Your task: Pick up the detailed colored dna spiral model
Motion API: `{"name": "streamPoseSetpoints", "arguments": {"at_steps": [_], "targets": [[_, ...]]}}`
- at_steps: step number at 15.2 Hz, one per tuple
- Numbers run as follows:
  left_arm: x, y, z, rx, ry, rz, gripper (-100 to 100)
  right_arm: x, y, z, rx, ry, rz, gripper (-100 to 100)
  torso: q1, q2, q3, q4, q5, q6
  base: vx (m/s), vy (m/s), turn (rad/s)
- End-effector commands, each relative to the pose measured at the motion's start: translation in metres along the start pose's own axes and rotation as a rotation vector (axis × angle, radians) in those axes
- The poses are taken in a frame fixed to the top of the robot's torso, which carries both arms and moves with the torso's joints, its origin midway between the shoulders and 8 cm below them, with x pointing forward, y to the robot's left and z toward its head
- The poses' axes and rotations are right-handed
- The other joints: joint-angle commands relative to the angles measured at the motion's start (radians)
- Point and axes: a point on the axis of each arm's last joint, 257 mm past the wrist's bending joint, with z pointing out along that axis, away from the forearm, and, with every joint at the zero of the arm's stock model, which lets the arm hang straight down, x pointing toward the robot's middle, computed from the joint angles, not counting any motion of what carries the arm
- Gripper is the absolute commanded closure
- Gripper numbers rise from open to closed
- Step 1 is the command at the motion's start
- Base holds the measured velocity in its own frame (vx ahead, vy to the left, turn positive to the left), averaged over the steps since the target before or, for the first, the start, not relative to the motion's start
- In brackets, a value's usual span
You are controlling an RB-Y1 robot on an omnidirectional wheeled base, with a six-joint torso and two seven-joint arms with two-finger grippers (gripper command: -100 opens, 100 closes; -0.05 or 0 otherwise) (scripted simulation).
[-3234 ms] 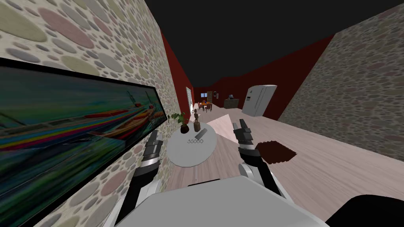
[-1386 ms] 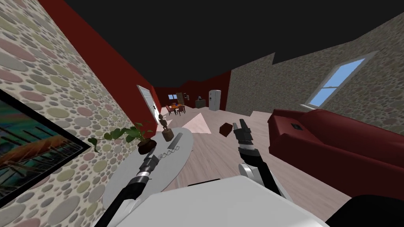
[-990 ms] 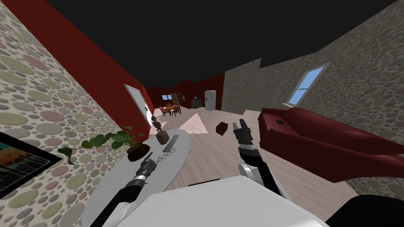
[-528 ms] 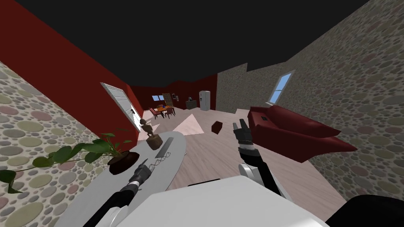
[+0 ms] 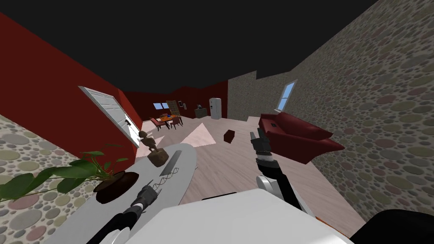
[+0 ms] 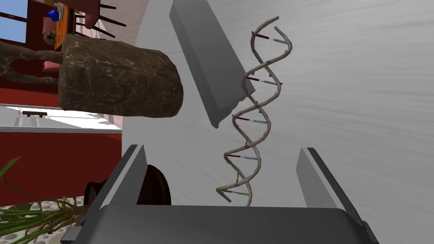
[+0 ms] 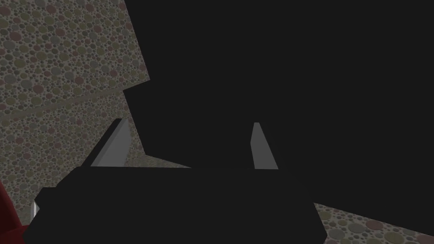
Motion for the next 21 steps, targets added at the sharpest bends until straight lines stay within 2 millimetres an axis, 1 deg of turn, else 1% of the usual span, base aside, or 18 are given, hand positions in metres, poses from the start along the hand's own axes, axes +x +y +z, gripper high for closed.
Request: {"name": "streamPoseSetpoints", "arguments": {"at_steps": [1,2,3,4,5,6,7,9,10,12,14,15,16,17,18,19,21], "targets": [[-0.021,0.007,0.002,-0.036,-0.041,-0.049,-100,0.0,0.0,0.0,0.0,0.0,0.0,0,0.0,0.0,0.0,0.0,0.0,0.0,-0.014,0.018,-0.313],[-0.027,0.009,0.001,-0.041,-0.052,-0.051,-100,0.0,0.0,0.0,0.0,0.0,0.0,0,0.0,0.0,0.0,0.0,0.0,0.0,-0.012,0.02,-0.116],[-0.042,0.016,0.001,-0.079,-0.087,-0.092,-100,0.0,0.0,0.0,0.0,0.0,0.0,0,0.001,0.0,0.0,0.0,0.0,-0.001,-0.013,0.023,-0.249],[-0.051,0.019,-0.001,-0.085,-0.105,-0.11,-100,0.0,0.0,0.0,0.0,0.0,0.0,0,0.001,0.0,0.0,0.0,0.0,0.0,-0.016,0.03,-0.256],[-0.054,0.021,-0.001,-0.087,-0.112,-0.114,-100,0.0,0.0,0.0,0.0,0.0,0.0,0,0.001,0.0,0.0,0.0,0.0,-0.001,-0.011,0.026,-0.108],[-0.07,0.027,-0.003,-0.124,-0.15,-0.154,-100,0.0,0.0,0.0,0.0,0.0,0.0,0,0.001,0.0,0.0,0.0,0.0,-0.001,-0.015,0.026,-0.262],[-0.08,0.031,-0.005,-0.129,-0.17,-0.171,-100,0.0,0.0,0.0,0.0,0.0,0.0,0,0.001,0.0,0.0,0.0,0.0,0.0,-0.017,0.033,-0.297],[-0.081,0.032,-0.005,-0.13,-0.172,-0.18,-100,0.0,0.0,0.0,0.0,0.0,0.0,0,0.002,0.0,0.0,0.0,0.0,-0.001,-0.011,0.025,-0.064],[-0.098,0.039,-0.008,-0.165,-0.216,-0.225,-100,0.0,0.0,0.0,0.0,0.0,0.0,0,0.001,0.0,0.0,0.0,0.0,-0.002,-0.009,0.021,-0.233],[-0.106,0.042,-0.011,-0.168,-0.232,-0.246,-100,0.0,0.0,0.0,0.0,0.0,0.0,0,0.001,0.0,0.0,0.0,0.0,0.0,-0.016,0.031,-0.226],[-0.126,0.052,-0.016,-0.201,-0.284,-0.303,-100,0.0,0.0,0.0,0.0,0.0,0.0,0,0.002,0.0,0.0,0.0,0.0,0.0,-0.019,0.038,-0.264],[-0.129,0.053,-0.018,-0.201,-0.291,-0.313,-100,0.0,0.0,0.0,0.0,0.0,0.0,0,0.002,0.0,0.0,0.0,0.0,-0.001,-0.018,0.036,-0.1],[-0.144,0.06,-0.023,-0.23,-0.336,-0.361,-100,0.0,0.0,0.0,0.0,0.0,0.0,0,0.002,0.0,0.0,0.0,0.0,-0.001,-0.017,0.038,-0.326],[-0.15,0.062,-0.026,-0.231,-0.349,-0.376,-100,0.0,0.0,0.0,0.0,0.0,0.0,0,0.002,0.0,0.0,0.0,0.0,0.0,-0.02,0.045,-0.313],[-0.15,0.062,-0.025,-0.23,-0.348,-0.38,-100,0.0,0.0,0.0,0.0,0.0,0.0,0,0.003,0.0,0.0,0.0,0.001,0.0,-0.015,0.039,-0.081],[-0.162,0.069,-0.031,-0.256,-0.387,-0.419,-100,0.0,0.0,0.0,0.0,0.0,0.0,0,0.002,0.0,0.0,0.0,0.001,-0.002,-0.016,0.041,-0.249],[-0.169,0.072,-0.034,-0.255,-0.404,-0.447,-100,0.0,0.0,0.0,0.0,0.0,0.0,0,0.003,0.0,0.0,0.0,0.001,-0.001,-0.018,0.045,-0.185]]}}
